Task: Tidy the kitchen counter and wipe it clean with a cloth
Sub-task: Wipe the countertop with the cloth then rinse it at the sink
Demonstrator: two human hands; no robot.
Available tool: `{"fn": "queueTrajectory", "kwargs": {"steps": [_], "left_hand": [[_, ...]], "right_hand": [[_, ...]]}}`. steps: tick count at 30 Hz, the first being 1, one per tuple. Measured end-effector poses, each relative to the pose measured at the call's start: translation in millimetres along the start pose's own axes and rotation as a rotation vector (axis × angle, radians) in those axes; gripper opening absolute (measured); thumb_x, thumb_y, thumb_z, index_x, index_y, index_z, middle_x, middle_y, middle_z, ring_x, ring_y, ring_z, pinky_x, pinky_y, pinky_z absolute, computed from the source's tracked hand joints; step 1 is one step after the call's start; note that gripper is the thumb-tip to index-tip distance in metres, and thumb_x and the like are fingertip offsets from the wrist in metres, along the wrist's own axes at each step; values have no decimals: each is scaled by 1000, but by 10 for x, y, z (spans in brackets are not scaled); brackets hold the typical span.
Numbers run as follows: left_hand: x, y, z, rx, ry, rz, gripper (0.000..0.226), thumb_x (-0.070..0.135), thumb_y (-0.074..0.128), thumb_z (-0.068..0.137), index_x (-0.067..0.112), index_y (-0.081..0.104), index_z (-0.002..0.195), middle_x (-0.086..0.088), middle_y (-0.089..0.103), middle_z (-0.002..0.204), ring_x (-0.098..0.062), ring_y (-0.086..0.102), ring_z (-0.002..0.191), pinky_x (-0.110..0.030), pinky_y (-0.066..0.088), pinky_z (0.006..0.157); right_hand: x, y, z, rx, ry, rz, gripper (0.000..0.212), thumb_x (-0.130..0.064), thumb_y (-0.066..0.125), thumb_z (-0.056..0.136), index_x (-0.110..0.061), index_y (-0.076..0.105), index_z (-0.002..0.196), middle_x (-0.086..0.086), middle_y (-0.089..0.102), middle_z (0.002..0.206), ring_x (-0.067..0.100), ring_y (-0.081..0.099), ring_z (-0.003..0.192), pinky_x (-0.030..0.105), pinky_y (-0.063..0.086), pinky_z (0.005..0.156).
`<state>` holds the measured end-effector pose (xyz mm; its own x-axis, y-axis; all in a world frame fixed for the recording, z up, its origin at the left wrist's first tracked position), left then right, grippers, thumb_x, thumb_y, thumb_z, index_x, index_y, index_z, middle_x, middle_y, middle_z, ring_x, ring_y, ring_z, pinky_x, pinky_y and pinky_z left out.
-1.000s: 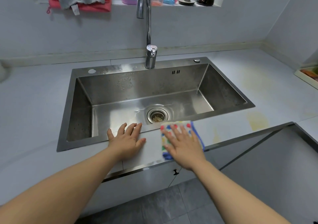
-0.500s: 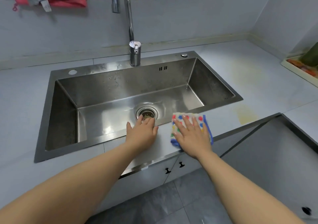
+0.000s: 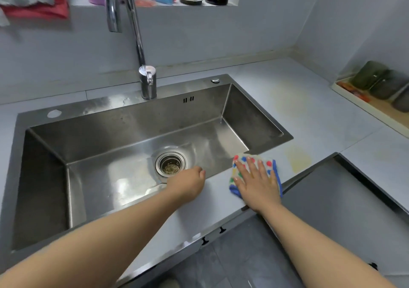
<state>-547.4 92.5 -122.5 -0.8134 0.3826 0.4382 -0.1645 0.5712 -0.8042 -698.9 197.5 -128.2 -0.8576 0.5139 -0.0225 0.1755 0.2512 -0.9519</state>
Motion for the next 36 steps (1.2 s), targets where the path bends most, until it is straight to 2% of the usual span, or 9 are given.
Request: {"fn": "queueTrajectory", "kwargs": {"steps": [3,8,12,19,22,25,28,33,36], "left_hand": [[65,-2,142,-43,43,3,40,31,23,102,11,52,119,-14,58,125,-31,53,115,-37,42,95],[459,94,254,26,118,76,30,28,26,101,12,48,113,-15,57,123,-33,54,112,-36,40,90],[778,178,232,153,119,98,27,26,29,99,14,48,114,-10,55,116,-29,51,112,-34,35,91],[858,197,355,113,-102,-38,34,38,18,85,17,45,80,-14,60,118,-33,54,105,-32,33,74],[945,348,233,201,-119,44,31,26,27,97,19,52,114,-3,53,132,-23,44,127,-39,28,103],[1016,541,156,192,-141,163,52,29,25,97,19,20,148,5,17,158,-16,7,147,-46,3,117],[1047,495,193,160,-186,168,56,31,26,97,19,12,150,6,10,159,-16,2,148,-48,2,118],[1086,450,192,133,-195,192,57,31,29,97,18,15,150,5,14,158,-17,6,147,-49,7,117],[1092,410,169,119,-188,178,53,29,29,97,17,20,148,3,19,156,-17,10,146,-48,11,117]], "right_hand": [[4,2,66,36,112,33,56,-47,12,100,-34,-8,150,-3,-14,159,23,-13,147,48,-9,118],[29,98,-7,13,-184,-14,83,-60,-16,68,-41,-7,148,-6,-13,159,20,-13,147,45,-7,117],[533,0,198,47,-148,-5,93,-57,-21,57,-42,-6,148,-9,-11,159,17,-10,148,43,-6,117],[646,49,155,10,-379,-21,84,-57,-20,63,-43,-16,145,-6,-13,159,21,-14,147,47,-9,116],[957,-64,244,-3,-445,-56,58,-57,-2,90,-44,-17,144,-8,-14,159,18,-14,147,44,-8,117],[1220,-103,332,7,-319,-71,61,-56,-4,90,-38,-12,148,-6,-14,159,20,-14,147,44,-7,117],[1155,-64,266,30,-226,-19,56,-49,8,98,-35,-11,149,-2,-13,160,25,-14,147,48,-10,116],[884,0,77,-43,-491,-18,56,-51,9,98,-39,-12,148,-4,-16,159,23,-18,146,47,-14,115],[1259,-94,281,-2,-463,-77,56,-54,5,96,-40,-10,148,-6,-11,160,19,-13,147,45,-11,116]]}}
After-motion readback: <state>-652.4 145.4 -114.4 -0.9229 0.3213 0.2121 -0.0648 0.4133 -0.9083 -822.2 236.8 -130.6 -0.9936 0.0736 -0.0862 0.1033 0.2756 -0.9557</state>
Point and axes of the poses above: each hand's wrist, its own z-axis towards the middle knuckle, its own y-axis out of the palm, x = y × z, the point moved 2 cm from there along z, towards the middle knuckle
